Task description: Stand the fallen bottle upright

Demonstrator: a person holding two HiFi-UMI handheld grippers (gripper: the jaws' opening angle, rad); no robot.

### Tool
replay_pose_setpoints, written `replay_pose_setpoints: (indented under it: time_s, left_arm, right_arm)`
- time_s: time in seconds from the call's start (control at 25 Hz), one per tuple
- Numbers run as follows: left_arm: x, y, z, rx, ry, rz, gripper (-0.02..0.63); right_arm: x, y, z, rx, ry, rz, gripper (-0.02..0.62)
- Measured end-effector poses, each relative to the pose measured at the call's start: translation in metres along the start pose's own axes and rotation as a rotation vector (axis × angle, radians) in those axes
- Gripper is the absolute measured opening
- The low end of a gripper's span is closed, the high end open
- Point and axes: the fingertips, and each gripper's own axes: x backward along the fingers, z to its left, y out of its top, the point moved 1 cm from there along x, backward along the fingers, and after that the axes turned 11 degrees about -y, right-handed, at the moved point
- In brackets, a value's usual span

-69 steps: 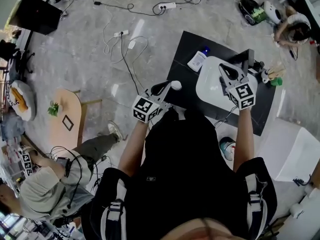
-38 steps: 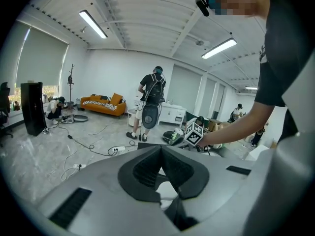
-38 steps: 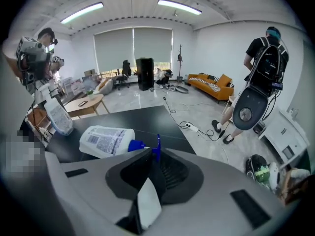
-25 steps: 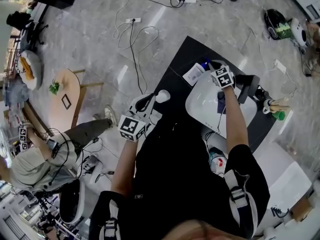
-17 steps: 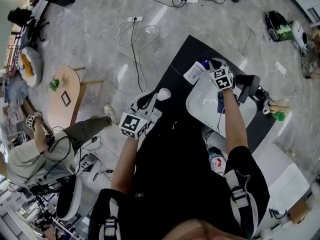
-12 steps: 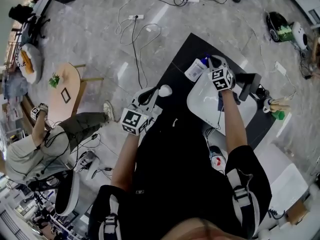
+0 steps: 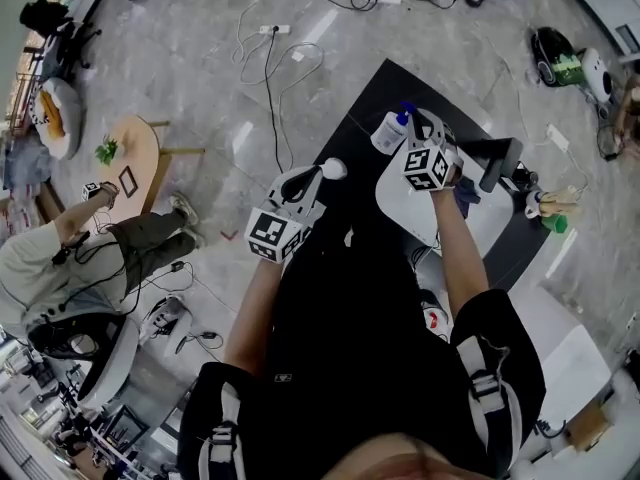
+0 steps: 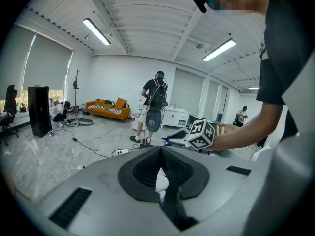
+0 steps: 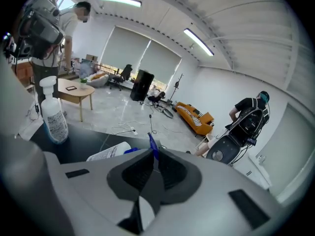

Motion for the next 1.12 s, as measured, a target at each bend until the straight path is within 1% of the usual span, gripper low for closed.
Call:
replay_pose_setpoints:
  time_s: [0.16,0.32,0.44,0.76,0.92,1.12]
  left_arm:
    - [0.009,-0.005,-0.005,0.008,0.010,-0.013,0.015]
    - [0.017,-0.010,-0.007,0.015,0.025,-0.021,0.014]
    - [0.023,-0.014,-0.008,0.021,0.033,-0.022,0.015]
    - [0.027,-0.016,-0.012,0.017,0.032,-0.024,0.014]
    - [0.025,-0.016,-0.017,0.013,0.019,-0.026,0.014]
    - [0.025,-0.016,-0.022,0.008,0.010,-0.029,0.014]
  right_arm:
    - [0.015,0.014,0.008,0.052,-0.030,-0.045,0.092]
    - [0.031,0.023,0.017,0.155,-0.066,-0.106,0.092]
    - [0.039,0.026,0.024,0.201,-0.080,-0.131,0.094]
    - [0.058,0.031,0.036,0.192,-0.086,-0.142,0.106]
    - [0.071,0.035,0.046,0.216,-0.077,-0.161,0.114]
    - [0.081,0.033,0.064,0.275,-0.071,-0.199,0.123]
